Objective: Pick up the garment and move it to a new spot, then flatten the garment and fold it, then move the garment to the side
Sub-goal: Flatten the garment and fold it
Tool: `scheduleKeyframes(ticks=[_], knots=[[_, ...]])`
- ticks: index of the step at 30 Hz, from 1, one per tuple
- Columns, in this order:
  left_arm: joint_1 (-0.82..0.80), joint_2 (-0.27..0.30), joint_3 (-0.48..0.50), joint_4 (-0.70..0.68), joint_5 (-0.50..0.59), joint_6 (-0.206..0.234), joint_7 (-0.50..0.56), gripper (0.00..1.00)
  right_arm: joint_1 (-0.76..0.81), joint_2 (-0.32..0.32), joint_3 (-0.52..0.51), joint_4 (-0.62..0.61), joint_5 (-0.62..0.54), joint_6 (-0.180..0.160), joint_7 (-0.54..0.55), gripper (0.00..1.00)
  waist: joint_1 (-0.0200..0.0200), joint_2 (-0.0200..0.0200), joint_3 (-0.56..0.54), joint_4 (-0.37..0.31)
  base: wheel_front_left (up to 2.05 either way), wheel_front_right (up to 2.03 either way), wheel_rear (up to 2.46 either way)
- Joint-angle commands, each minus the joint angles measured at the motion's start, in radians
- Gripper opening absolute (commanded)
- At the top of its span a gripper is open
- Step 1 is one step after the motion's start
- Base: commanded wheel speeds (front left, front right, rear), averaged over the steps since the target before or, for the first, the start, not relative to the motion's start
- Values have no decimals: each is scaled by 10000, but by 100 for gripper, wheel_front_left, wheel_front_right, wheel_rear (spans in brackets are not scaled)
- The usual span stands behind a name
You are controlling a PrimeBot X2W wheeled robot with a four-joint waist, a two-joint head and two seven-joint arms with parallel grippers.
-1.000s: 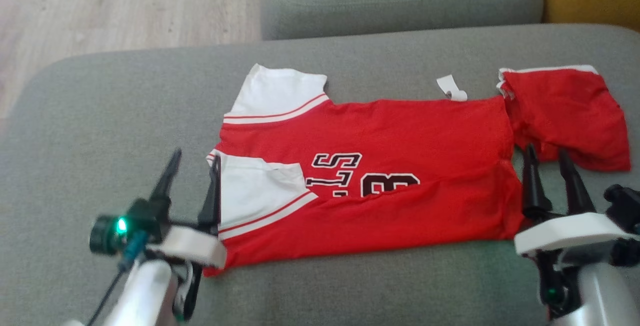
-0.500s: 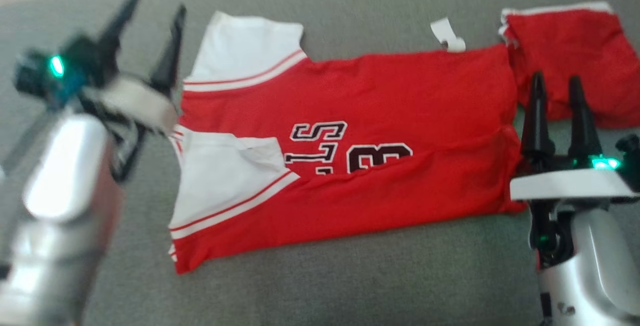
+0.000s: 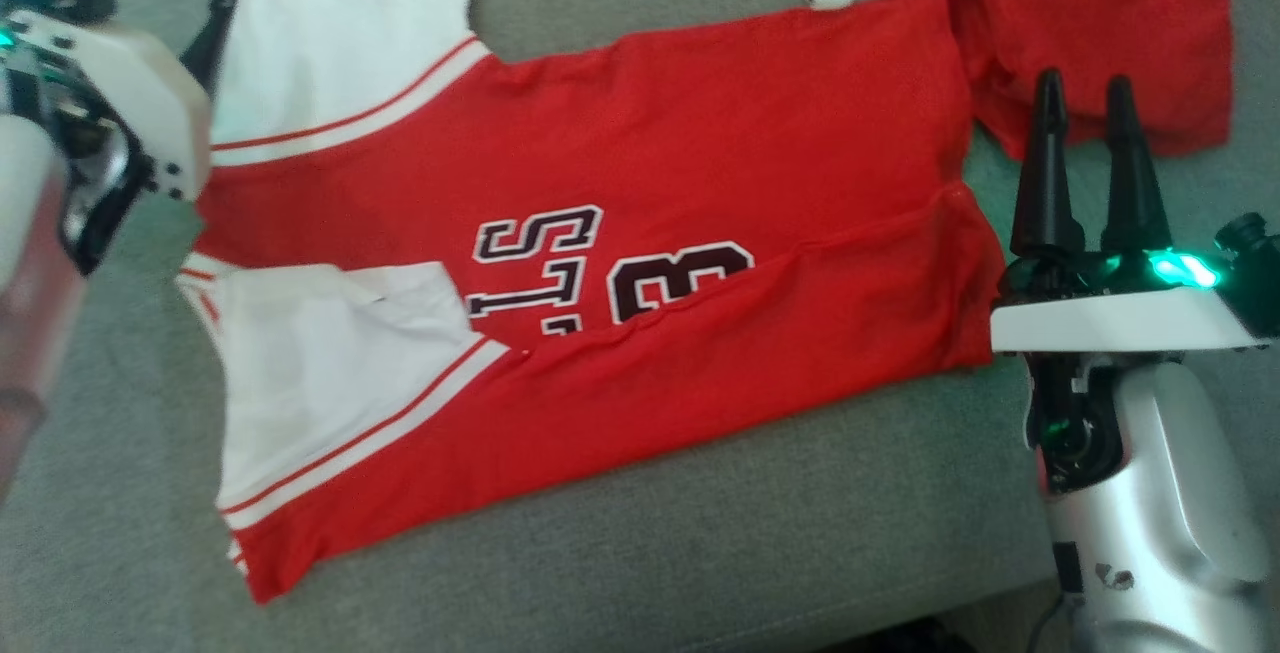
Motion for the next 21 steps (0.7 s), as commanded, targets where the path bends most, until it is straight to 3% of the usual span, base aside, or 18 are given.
scheduleKeyframes(ticks=[1,4,21], knots=[[-661,657,67,-48,-323,21,59,100,-213,-54,339,-469,109,-7,-116,100,-3,0,333,-330,0,0,0],[-1017,845,-270,421,-1163,21,229,100,-337,-54,547,-630,247,-7,-140,100,-3,0,564,-564,0,0,0],[-1617,1035,-1514,892,-3174,20,1070,100,-401,-54,552,-877,460,-7,-157,100,-3,0,990,-882,0,0,0]])
